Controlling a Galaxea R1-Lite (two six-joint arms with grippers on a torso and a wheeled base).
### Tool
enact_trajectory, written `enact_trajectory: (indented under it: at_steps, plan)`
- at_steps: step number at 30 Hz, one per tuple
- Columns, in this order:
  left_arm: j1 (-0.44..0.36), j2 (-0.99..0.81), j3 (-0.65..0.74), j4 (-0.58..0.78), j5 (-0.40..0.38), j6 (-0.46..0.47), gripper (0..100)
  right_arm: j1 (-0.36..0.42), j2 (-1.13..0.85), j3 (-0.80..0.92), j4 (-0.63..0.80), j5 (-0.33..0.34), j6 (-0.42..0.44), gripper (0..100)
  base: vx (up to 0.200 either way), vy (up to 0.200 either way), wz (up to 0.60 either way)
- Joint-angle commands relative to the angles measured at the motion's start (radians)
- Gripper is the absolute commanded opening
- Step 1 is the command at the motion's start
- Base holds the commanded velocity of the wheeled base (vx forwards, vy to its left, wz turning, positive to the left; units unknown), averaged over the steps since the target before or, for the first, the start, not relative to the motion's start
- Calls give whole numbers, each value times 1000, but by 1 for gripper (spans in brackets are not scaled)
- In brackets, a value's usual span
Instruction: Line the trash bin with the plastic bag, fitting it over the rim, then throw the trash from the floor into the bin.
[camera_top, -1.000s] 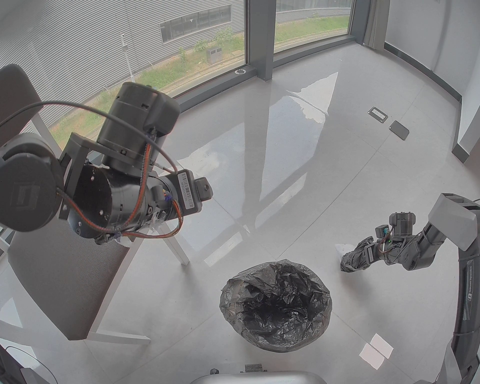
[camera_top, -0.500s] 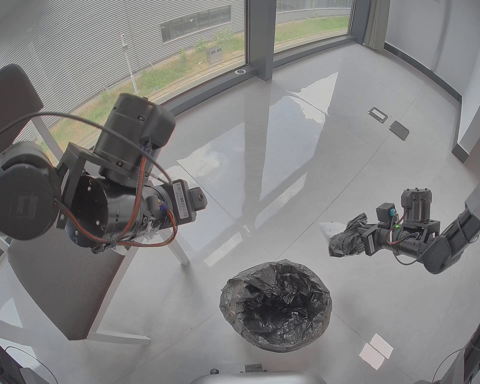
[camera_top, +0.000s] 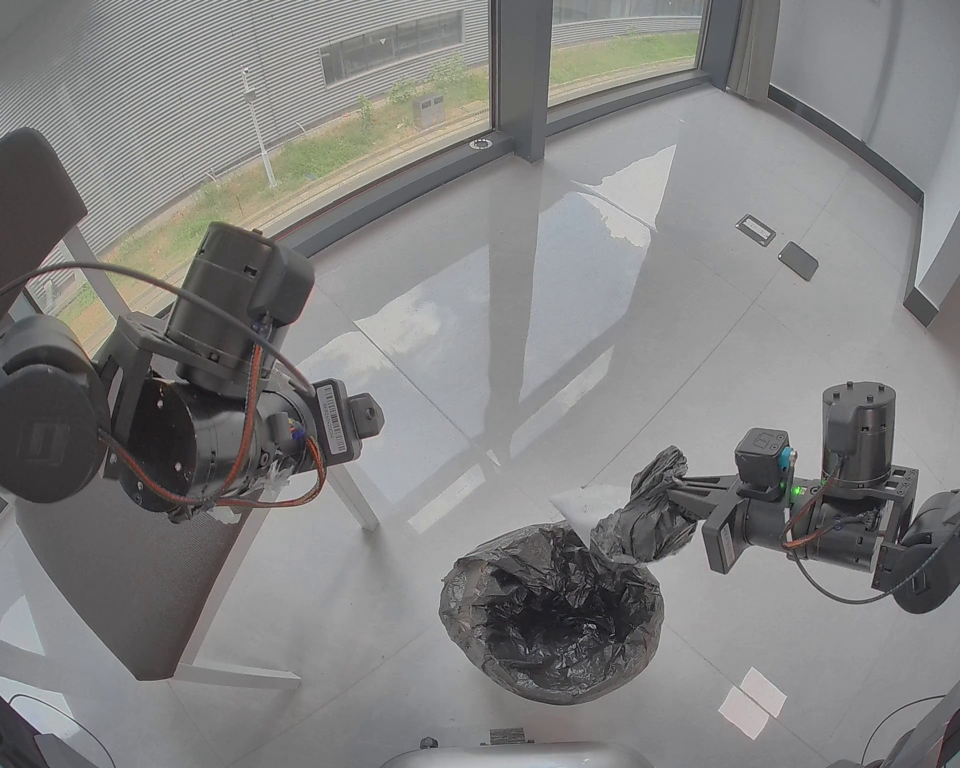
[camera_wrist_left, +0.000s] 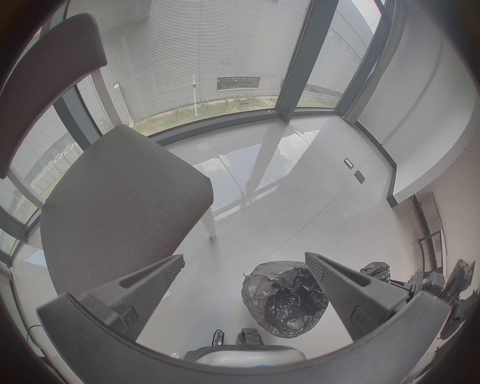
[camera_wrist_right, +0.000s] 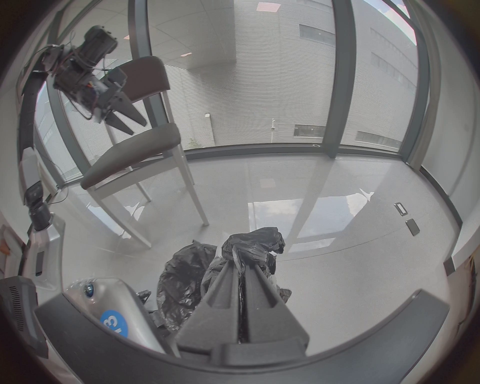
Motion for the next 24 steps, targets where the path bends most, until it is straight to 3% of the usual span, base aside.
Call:
enact_trajectory:
  at_steps: [1, 10, 24]
  plan:
    - [13, -2, 22, -18, 1, 14, 100, 52, -28, 11, 23, 1, -1, 0, 0, 0, 0]
    - [30, -2, 33, -56, 1, 43, 100, 123, 9, 63, 51, 2, -1, 0, 0, 0, 0]
    - [86, -2, 36, -91, 1, 45, 100, 127, 196, 50, 51, 39, -50, 0, 0, 0, 0]
